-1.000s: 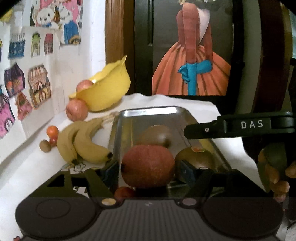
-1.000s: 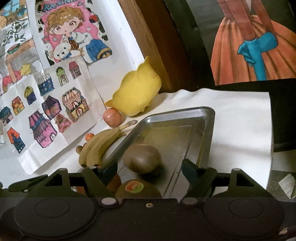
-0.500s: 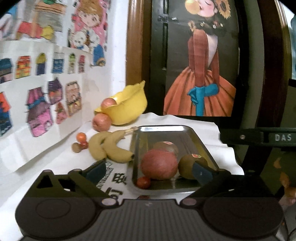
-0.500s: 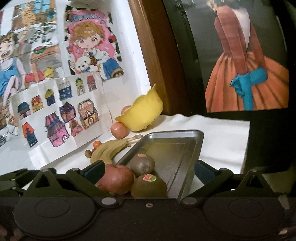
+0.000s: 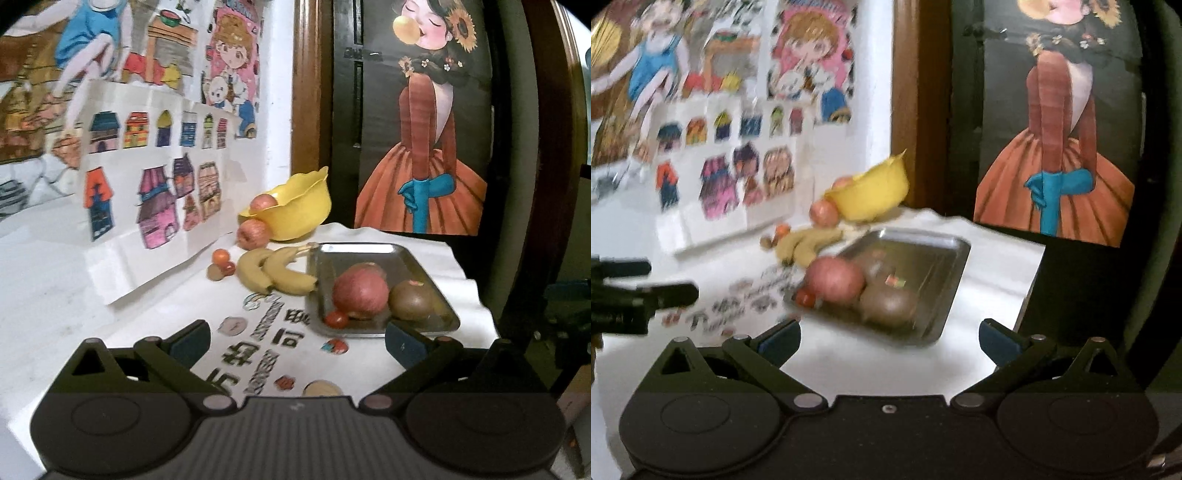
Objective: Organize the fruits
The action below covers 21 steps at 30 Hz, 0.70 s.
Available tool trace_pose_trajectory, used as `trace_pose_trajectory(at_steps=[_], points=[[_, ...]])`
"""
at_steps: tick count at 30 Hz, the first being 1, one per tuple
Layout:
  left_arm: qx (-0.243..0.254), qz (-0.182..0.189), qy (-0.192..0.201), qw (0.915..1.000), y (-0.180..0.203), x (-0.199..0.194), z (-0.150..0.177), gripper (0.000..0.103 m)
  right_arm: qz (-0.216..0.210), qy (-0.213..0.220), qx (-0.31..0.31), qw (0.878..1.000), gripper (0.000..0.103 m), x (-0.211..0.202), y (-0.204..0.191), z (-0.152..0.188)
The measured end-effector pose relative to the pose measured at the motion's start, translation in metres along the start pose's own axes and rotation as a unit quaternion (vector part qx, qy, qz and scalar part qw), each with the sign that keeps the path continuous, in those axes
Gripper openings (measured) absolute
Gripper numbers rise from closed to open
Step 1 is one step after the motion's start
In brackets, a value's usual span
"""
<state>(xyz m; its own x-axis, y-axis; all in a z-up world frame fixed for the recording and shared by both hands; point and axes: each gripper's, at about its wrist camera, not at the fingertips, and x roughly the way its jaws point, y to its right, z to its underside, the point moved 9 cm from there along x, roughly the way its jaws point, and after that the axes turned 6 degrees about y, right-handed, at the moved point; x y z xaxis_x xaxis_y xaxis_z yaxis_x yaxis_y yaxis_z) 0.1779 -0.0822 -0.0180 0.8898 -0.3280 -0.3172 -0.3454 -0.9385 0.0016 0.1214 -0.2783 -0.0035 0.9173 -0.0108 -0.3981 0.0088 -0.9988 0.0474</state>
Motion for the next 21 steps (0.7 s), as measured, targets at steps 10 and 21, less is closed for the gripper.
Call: trace_pose_trajectory(at_steps=[10,21], points=[[-0.018,-0.022,0.000,0.9996,-0.030,-0.032,0.015,0.103,-0.039,-0.054,-0.013,0.998,0.102,-0.031,-0.050,0.024],[-0.020,-0.047,0.034,0.9981,-0.059,-0.066,0.001,0.103,-0.089,-0.036,-0.049,0.994,0.102,-0.056,-0.099,-0.009]])
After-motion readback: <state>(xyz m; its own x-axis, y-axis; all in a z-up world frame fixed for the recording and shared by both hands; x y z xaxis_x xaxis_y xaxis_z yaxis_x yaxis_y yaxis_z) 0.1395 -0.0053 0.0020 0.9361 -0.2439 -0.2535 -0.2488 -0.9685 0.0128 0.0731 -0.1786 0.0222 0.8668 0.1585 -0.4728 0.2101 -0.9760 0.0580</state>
